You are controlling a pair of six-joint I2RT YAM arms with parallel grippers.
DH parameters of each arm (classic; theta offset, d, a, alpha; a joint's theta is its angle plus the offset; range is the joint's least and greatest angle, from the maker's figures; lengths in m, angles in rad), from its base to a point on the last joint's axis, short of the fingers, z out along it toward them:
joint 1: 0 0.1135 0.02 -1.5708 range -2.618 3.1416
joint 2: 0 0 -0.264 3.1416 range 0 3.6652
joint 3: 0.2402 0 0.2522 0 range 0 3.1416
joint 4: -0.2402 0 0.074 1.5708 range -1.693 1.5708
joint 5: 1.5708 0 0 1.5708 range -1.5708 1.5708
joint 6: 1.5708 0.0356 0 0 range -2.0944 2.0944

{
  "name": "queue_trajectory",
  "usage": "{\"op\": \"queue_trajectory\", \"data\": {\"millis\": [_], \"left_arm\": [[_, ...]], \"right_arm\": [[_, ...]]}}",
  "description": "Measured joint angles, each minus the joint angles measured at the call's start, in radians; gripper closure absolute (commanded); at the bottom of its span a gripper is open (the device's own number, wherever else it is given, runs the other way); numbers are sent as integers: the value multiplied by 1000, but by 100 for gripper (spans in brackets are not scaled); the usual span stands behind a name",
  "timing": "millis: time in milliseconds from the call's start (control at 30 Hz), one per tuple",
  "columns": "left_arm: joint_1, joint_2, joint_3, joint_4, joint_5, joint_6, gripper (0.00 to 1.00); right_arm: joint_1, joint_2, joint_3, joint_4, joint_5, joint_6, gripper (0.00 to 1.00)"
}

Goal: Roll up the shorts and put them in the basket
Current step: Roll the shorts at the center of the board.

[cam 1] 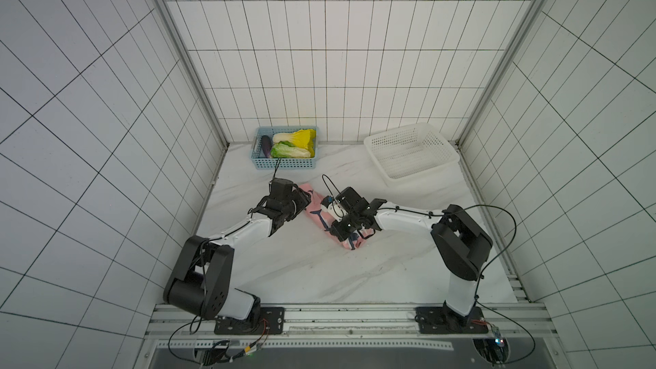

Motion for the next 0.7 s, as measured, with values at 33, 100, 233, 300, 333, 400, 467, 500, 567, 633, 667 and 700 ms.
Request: {"op": "queue_trajectory", "data": {"millis": [33, 100, 233, 300, 333, 400, 467, 500, 567, 633, 667, 700], "left_arm": [[0, -2, 0, -3, 0, -4, 100], [-2, -5, 1, -11, 0, -13, 100], [-5, -11, 2, -23, 1, -29, 100], [-5, -11, 2, -23, 4, -36, 100], [-5, -12, 2, -24, 4, -41, 100], [-5, -13, 2, -24, 4, -47, 100], [-5, -14, 2, -24, 4, -54, 100], [-5, -14, 2, -25, 5, -54, 100], [-5, -15, 2, -27, 8, -58, 100], [-5, -15, 3, -28, 10, -61, 100], [-4, -15, 3, -29, 11, -61, 100], [-4, -15, 3, -29, 12, -61, 100]], "right_arm": [[10, 19, 5, 6, 6, -13, 29], [22, 60, 14, 19, 20, -31, 29], [28, 130, 26, 49, 70, -55, 29], [29, 151, 26, 63, 102, -60, 29], [31, 158, 26, 70, 121, -61, 30], [35, 172, 26, 82, 166, -61, 34], [39, 187, 26, 94, 206, -63, 44], [39, 192, 26, 99, 222, -66, 53], [39, 198, 26, 107, 247, -66, 66], [37, 199, 26, 109, 255, -64, 74], [35, 199, 26, 109, 255, -65, 79], [33, 199, 26, 109, 252, -67, 83]]}}
